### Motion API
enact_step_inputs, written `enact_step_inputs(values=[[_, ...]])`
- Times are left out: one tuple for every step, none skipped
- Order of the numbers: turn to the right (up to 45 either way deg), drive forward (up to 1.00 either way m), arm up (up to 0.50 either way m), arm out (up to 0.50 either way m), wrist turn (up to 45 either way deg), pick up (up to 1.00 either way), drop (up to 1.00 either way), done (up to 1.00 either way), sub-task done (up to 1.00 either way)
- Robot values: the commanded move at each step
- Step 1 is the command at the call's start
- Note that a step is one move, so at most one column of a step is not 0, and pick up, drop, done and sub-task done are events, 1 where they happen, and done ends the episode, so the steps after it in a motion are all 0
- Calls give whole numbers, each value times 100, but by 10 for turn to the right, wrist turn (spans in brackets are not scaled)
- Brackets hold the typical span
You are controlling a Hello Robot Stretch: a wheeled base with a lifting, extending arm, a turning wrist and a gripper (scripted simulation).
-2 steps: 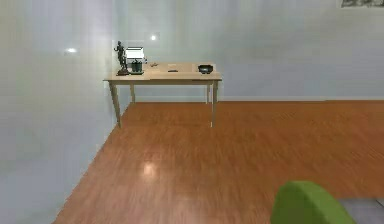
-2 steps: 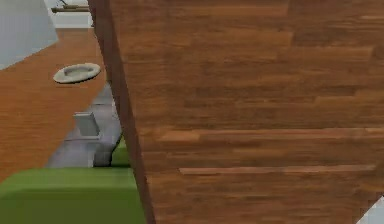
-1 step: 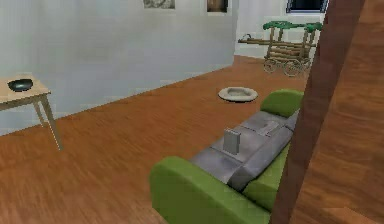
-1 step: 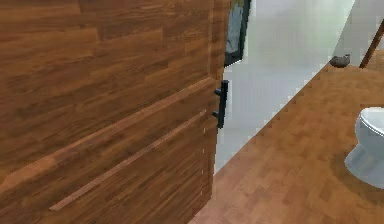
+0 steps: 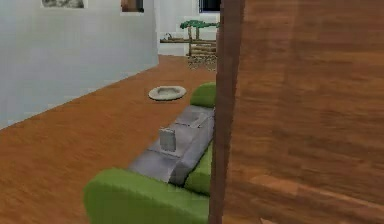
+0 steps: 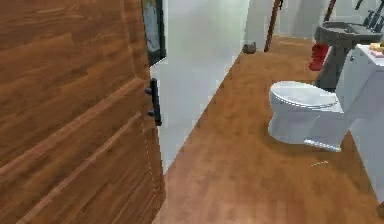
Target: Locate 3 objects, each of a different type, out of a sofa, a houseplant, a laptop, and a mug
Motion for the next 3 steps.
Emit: enact_step_inputs(values=[[0, 0, 0, 0, 0, 0, 0, 0, 100], [-450, 0, 0, 0, 0, 0, 0, 0, 0], [-90, 0, 0, 0, 0, 0, 0, 0, 0]])
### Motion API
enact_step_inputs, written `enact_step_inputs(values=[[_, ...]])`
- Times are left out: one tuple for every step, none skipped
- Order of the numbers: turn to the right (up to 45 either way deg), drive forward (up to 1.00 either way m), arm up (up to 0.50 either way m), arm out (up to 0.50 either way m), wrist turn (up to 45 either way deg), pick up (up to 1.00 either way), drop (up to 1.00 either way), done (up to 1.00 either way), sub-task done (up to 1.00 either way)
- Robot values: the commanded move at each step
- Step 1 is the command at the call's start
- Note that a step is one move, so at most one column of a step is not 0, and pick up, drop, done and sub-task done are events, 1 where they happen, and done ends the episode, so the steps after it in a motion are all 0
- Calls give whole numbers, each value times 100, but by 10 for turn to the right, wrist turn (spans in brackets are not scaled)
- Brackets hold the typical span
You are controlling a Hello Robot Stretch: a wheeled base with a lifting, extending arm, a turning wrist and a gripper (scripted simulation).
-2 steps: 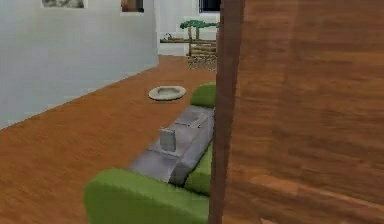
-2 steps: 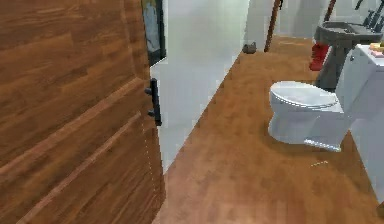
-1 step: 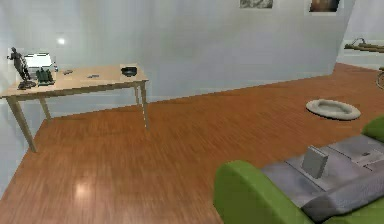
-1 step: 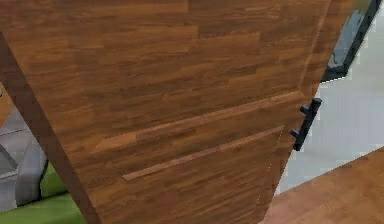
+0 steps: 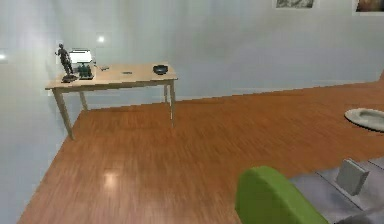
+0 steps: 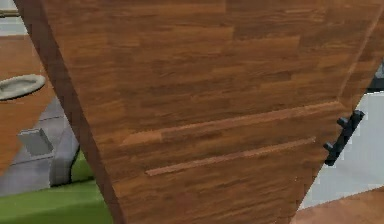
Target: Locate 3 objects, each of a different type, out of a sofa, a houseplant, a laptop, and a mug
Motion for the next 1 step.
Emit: enact_step_inputs(values=[[0, 35, 0, 0, 0, 0, 0, 0, 0]])
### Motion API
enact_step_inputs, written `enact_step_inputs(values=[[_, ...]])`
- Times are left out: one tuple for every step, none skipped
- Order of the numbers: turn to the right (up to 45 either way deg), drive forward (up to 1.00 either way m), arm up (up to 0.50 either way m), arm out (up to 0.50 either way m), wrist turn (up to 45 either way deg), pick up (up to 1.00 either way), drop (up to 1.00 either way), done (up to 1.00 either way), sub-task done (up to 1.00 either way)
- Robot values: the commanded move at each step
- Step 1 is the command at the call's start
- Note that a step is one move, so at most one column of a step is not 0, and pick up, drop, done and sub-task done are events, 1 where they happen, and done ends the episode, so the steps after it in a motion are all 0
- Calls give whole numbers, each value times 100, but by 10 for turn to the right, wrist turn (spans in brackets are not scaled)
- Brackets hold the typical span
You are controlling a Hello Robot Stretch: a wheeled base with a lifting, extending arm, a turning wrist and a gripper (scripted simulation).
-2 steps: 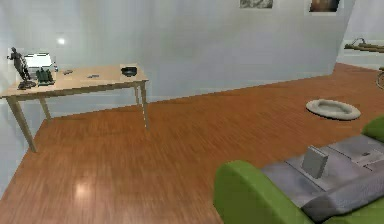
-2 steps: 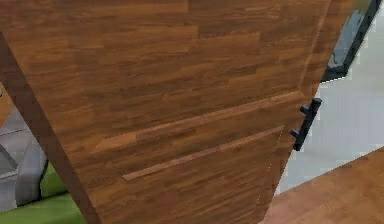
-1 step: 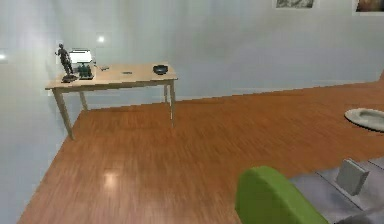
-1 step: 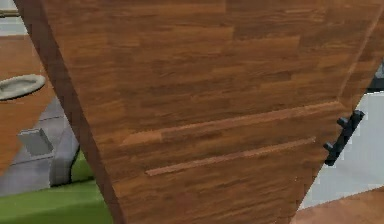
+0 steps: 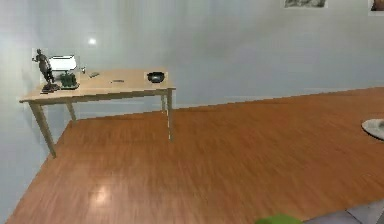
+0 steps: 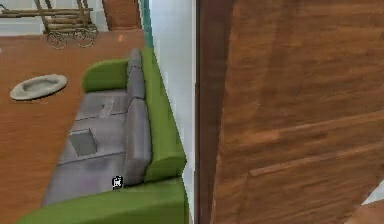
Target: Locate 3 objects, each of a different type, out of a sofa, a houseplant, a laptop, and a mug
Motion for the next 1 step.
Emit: enact_step_inputs(values=[[-180, 0, 0, 0, 0, 0, 0, 0, 0]])
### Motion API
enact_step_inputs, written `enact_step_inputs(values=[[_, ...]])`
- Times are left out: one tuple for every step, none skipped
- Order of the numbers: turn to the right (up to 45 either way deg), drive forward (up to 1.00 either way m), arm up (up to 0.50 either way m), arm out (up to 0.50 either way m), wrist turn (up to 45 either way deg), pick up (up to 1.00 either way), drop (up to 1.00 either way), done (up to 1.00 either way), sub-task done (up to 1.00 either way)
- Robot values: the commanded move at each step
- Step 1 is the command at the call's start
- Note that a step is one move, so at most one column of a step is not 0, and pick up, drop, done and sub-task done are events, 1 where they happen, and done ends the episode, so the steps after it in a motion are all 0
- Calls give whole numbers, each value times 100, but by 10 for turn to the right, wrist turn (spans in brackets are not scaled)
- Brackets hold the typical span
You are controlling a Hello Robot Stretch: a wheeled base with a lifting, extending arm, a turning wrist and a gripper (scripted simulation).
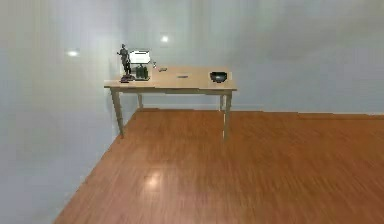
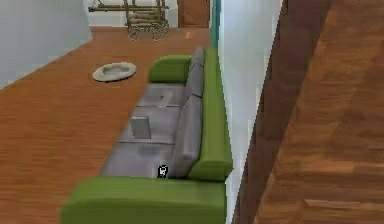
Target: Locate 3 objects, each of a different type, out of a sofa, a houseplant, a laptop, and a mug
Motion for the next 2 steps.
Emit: enact_step_inputs(values=[[0, 85, 0, 0, 0, 0, 0, 0, 0], [330, 0, 0, 0, 0, 0, 0, 0, 0]])
